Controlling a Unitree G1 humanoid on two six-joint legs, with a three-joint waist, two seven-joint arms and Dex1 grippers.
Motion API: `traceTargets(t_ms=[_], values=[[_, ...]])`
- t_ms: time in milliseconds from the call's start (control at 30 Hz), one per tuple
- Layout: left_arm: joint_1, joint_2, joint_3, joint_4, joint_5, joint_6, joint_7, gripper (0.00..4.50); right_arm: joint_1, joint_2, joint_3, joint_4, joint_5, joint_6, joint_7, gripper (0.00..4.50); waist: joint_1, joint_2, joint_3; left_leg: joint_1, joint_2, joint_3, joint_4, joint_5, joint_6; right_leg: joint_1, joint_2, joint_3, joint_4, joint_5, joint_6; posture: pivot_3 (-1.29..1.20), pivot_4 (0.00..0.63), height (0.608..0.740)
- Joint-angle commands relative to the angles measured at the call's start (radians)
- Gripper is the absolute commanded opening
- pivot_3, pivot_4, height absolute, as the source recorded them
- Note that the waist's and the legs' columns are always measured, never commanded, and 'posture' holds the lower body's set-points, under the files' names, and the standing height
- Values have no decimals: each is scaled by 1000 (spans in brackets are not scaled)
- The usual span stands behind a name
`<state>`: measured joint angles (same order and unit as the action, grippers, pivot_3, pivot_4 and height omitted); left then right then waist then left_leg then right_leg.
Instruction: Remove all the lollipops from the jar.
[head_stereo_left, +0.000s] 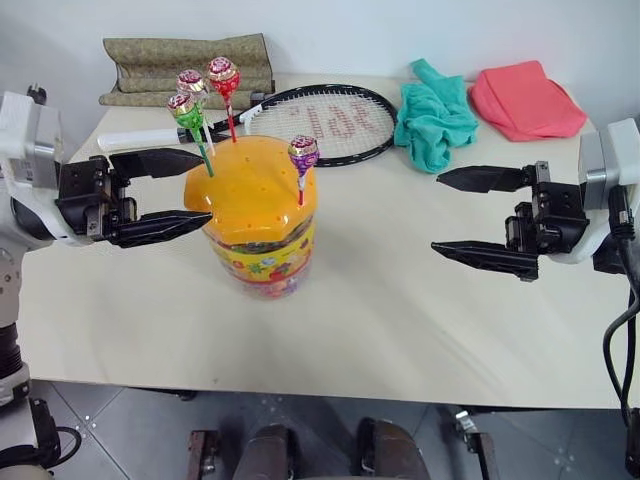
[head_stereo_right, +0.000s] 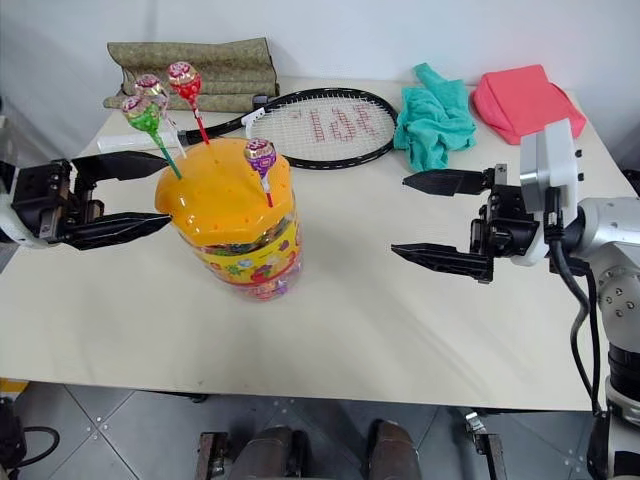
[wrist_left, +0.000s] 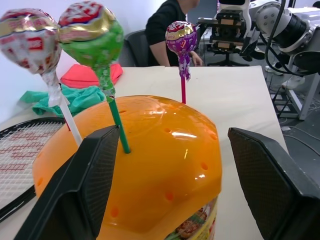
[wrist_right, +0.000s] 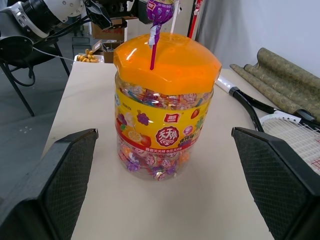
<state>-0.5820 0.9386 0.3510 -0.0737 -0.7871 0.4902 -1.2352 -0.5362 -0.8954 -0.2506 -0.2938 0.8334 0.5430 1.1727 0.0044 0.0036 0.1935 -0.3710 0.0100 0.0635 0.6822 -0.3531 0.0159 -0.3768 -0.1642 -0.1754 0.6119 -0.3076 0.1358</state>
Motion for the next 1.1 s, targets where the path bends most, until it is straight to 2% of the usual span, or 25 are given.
traceTargets(t_ms=[33, 333, 467, 767, 1100], values=[[-26, -1, -1, 2, 10, -22, -1, 3643, 0, 0, -41, -35, 12, -22, -12, 4500, -1, 0, 0, 0, 0, 0, 0, 0, 0, 0, 0, 0, 0, 0, 0, 0, 150, 740], [-93, -52, -61, 53, 30, -53, -14, 3643, -10, 0, -63, -49, 77, -1, -12, 4500, -1, 0, 0, 0, 0, 0, 0, 0, 0, 0, 0, 0, 0, 0, 0, 0, 150, 740], [-103, -60, -65, 60, 41, -57, -9, 2831, 13, -5, -87, -83, 116, 16, -25, 4500, -2, 0, 0, 0, 0, 0, 0, 0, 0, 0, 0, 0, 0, 0, 0, 0, 150, 740], [-169, -87, -85, 103, 72, -80, 2, 36, 19, 4, -106, -112, 156, 22, -86, 4500, 0, -1, 0, 0, 0, 0, 1, 0, 0, 0, 0, 0, 0, 0, 0, 0, 150, 740], [-272, -102, -37, 43, -23, -10, 57, 11, -32, 3, -77, -58, 137, 10, -62, 4500, 6, -1, 0, 0, 0, 0, 1, 0, 0, 0, 0, 0, 0, 0, 0, 0, 150, 740]])
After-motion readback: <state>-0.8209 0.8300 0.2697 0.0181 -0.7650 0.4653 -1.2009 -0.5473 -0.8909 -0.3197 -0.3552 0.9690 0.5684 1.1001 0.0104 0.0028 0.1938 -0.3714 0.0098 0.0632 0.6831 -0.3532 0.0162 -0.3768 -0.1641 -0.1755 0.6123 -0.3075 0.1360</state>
